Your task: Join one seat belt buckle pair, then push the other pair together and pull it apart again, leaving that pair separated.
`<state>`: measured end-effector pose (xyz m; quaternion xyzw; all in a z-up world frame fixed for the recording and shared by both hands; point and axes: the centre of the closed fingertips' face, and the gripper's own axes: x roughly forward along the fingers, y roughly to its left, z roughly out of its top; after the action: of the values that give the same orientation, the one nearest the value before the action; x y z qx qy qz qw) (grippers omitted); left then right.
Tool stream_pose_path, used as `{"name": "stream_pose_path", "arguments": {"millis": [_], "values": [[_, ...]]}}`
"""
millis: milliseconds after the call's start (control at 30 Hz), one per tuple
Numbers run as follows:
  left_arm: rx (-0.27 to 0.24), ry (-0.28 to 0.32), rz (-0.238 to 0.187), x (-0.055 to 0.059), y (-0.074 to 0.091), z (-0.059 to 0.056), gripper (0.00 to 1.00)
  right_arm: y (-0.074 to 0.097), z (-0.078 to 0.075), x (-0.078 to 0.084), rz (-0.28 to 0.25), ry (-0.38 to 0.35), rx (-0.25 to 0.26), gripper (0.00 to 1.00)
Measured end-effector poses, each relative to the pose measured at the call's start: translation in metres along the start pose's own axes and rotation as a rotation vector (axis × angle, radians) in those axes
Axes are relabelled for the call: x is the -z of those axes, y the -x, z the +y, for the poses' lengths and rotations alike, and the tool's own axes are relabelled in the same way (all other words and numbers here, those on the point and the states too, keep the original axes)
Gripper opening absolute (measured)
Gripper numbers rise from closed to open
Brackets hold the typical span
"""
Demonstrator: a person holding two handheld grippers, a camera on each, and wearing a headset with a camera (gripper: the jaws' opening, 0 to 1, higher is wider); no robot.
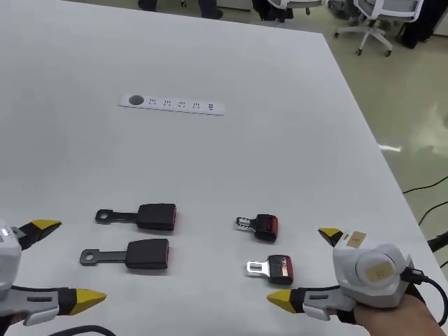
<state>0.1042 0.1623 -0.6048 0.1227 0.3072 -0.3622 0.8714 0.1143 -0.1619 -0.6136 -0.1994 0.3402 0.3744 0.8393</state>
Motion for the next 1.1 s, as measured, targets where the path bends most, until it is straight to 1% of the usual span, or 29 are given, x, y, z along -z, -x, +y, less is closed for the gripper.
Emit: {"name": "stream_pose_path", "arguments": {"millis": [100, 133, 300, 433, 500, 567, 667, 700, 767, 800, 867, 933, 967, 1033, 1067, 1100], "values": [[0.002, -0.007, 0.005, 0.000, -0.001, -0.001, 0.90, -0.002, 0.000, 0.003, 0.009, 0.011, -0.009, 0.91], [0.003, -0.015, 0.016, 0.002, -0.001, -0.001, 0.89, -0.002, 0.001, 0.005, 0.019, 0.026, -0.010, 0.89], [0.014, -0.033, 0.039, 0.006, -0.003, -0.002, 0.86, -0.004, 0.001, 0.008, 0.039, 0.057, -0.024, 0.87], [0.015, -0.055, 0.066, 0.011, -0.004, -0.001, 0.83, -0.008, 0.000, 0.009, 0.038, 0.067, -0.029, 0.86], [0.016, -0.065, 0.074, 0.011, -0.006, -0.002, 0.82, -0.009, 0.000, 0.009, 0.037, 0.067, -0.033, 0.85], [0.021, -0.078, 0.084, 0.013, -0.006, -0.001, 0.80, -0.010, -0.001, 0.008, 0.037, 0.072, -0.040, 0.83], [0.029, -0.095, 0.092, 0.011, -0.010, -0.002, 0.79, -0.010, 0.000, 0.007, 0.030, 0.076, -0.050, 0.82], [0.034, -0.101, 0.096, 0.011, -0.012, -0.002, 0.78, -0.010, 0.000, 0.008, 0.036, 0.090, -0.056, 0.81], [0.038, -0.106, 0.104, 0.012, -0.013, -0.001, 0.77, -0.011, 0.001, 0.008, 0.035, 0.098, -0.063, 0.79], [0.042, -0.098, 0.114, 0.012, -0.016, 0.000, 0.75, -0.012, 0.004, 0.009, 0.035, 0.100, -0.085, 0.77], [0.049, -0.099, 0.108, 0.009, -0.021, 0.000, 0.73, -0.013, 0.003, 0.011, 0.045, 0.114, -0.081, 0.78], [0.059, -0.106, 0.111, 0.009, -0.024, 0.001, 0.72, -0.016, 0.005, 0.013, 0.055, 0.123, -0.104, 0.75], [0.064, -0.112, 0.115, 0.009, -0.025, 0.001, 0.72, -0.016, 0.005, 0.013, 0.057, 0.123, -0.107, 0.74], [0.073, -0.128, 0.117, 0.005, -0.029, -0.001, 0.72, -0.018, 0.003, 0.015, 0.067, 0.123, -0.111, 0.74], [0.074, -0.130, 0.121, 0.003, -0.032, -0.001, 0.73, -0.020, 0.004, 0.017, 0.071, 0.109, -0.127, 0.73], [0.076, -0.127, 0.121, 0.001, -0.034, -0.001, 0.73, -0.019, 0.007, 0.016, 0.071, 0.110, -0.145, 0.71]]}}
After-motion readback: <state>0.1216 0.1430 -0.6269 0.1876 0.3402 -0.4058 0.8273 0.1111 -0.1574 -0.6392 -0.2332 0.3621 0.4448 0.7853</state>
